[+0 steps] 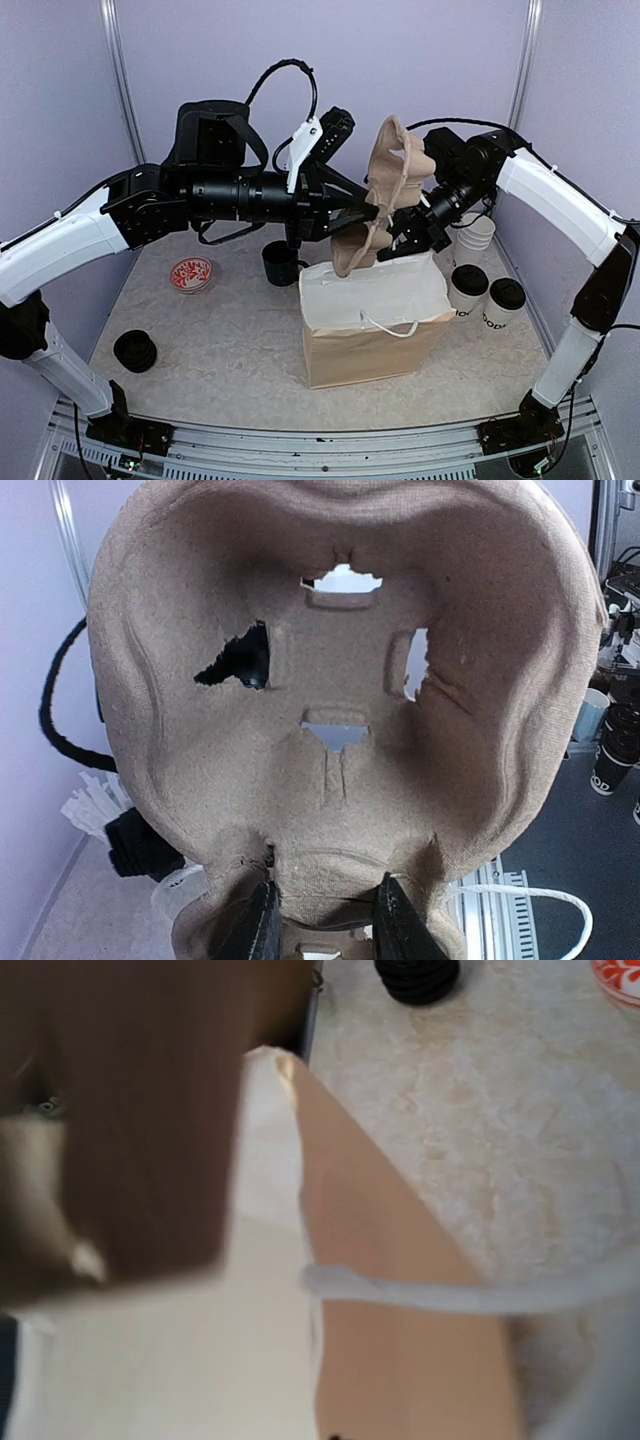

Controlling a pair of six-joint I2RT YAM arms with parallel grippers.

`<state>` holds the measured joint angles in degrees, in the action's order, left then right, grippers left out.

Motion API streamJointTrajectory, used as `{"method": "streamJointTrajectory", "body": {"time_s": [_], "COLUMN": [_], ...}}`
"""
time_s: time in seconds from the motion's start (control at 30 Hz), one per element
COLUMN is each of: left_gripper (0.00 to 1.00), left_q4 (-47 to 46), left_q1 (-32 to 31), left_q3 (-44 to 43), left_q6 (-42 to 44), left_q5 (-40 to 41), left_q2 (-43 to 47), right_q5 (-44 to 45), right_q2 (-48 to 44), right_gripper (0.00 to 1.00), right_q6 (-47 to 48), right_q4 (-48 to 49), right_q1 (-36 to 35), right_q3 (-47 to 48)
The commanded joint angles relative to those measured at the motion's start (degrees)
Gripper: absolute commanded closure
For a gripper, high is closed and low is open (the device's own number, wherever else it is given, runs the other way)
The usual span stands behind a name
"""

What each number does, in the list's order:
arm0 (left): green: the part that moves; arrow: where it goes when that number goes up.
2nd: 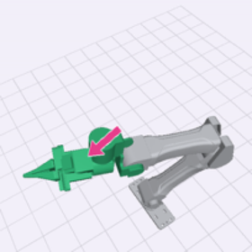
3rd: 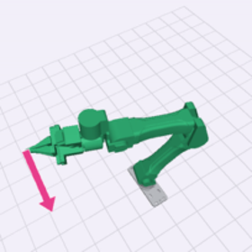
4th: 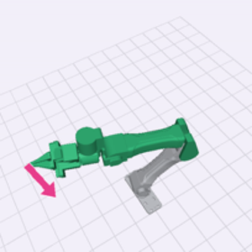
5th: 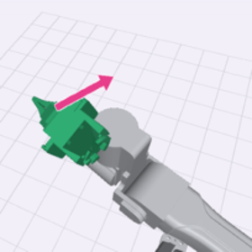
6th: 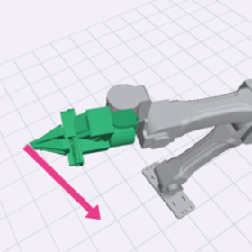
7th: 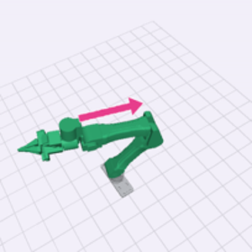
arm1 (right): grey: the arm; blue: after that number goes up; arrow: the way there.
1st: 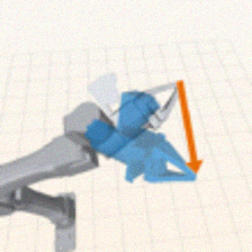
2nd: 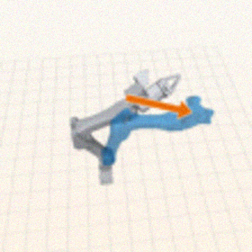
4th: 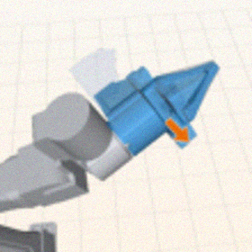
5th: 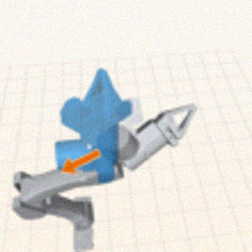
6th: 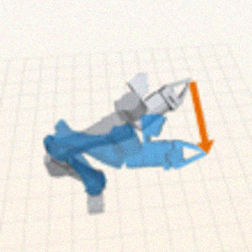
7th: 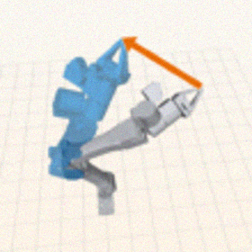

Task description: Pack the takeout coffee

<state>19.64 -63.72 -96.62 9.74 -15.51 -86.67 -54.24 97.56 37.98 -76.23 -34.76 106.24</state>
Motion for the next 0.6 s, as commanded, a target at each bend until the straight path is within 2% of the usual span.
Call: {"method": "streamJointTrajectory", "body": {"time_s": [0.0,0.3,0.57], "left_gripper": [0.75,0.76,0.76], "left_q4": [-5.2,-3.7,4.9], "left_q1": [-0.1,-0.3,-0.7], "left_q3": [3.3,7.0,6.0], "left_q6": [-0.9,-2.3,1.8], "left_q5": [-5.8,-7.1,0.7], "left_q2": [-0.8,-2.4,-4.0], "right_q5": [-3.5,-2.5,-2.5], "right_q2": [1.7,2.2,3.4], "right_gripper": [1.0,1.0,1.0], "right_q6": [0.7,-0.5,-0.2], "right_q4": [-1.7,-0.6,-0.8], "right_q1": [-0.8,-0.9,-0.9], "right_q3": [1.0,0.5,0.9]}}
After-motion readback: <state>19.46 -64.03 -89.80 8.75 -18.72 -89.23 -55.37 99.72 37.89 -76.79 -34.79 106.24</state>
